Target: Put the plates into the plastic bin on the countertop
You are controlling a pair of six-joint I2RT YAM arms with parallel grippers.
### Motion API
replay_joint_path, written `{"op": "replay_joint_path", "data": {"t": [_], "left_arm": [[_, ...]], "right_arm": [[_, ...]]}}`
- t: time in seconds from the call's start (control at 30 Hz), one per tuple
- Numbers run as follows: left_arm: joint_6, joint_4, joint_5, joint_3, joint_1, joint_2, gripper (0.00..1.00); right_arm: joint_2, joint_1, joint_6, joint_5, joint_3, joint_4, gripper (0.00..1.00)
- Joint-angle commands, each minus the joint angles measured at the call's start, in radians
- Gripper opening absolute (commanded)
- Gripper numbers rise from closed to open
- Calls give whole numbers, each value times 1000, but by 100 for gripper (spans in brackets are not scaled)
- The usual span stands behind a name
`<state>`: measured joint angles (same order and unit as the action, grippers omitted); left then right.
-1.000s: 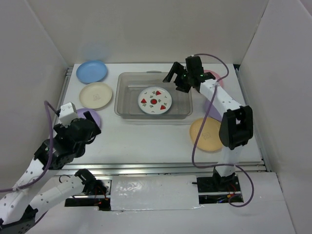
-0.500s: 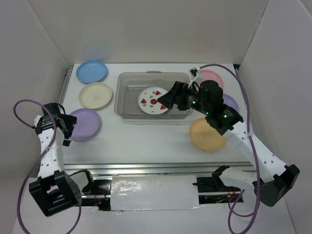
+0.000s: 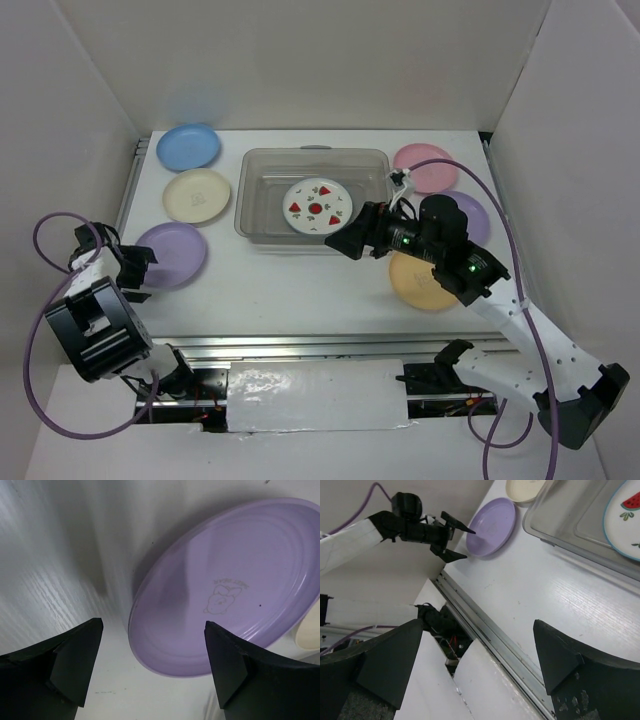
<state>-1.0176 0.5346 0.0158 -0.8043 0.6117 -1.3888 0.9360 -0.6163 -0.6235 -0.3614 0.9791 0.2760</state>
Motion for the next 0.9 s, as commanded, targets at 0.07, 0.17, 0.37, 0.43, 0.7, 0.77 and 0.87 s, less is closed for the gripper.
{"op": "replay_joint_path", "data": {"t": [0.07,0.17,0.37,0.43,0.7,0.77,0.87], "left_arm": [[39,-48,-10,-36,-13,-88,93],[24,-39,-54,-20,-32,-117,85],[13,-25,-79,4,-24,-190,54],[11,-9,-83,8,-12,-181,30],[24,88,-102,13,43,32,0],[28,146,-112,-2,49,100,0],[25,230,-149,-76,54,309,0]], "right_arm": [[-52,29,-4,-60,-20,-92,100],[-62,35,-13,-65,-30,-100,100],[-77,55,-22,-68,-33,-84,100],[-81,59,-21,-65,-31,-78,100],[-132,81,-25,-51,-26,-43,100],[-137,84,-25,-47,-20,-29,100],[-143,101,-25,-47,-11,-9,100]]}}
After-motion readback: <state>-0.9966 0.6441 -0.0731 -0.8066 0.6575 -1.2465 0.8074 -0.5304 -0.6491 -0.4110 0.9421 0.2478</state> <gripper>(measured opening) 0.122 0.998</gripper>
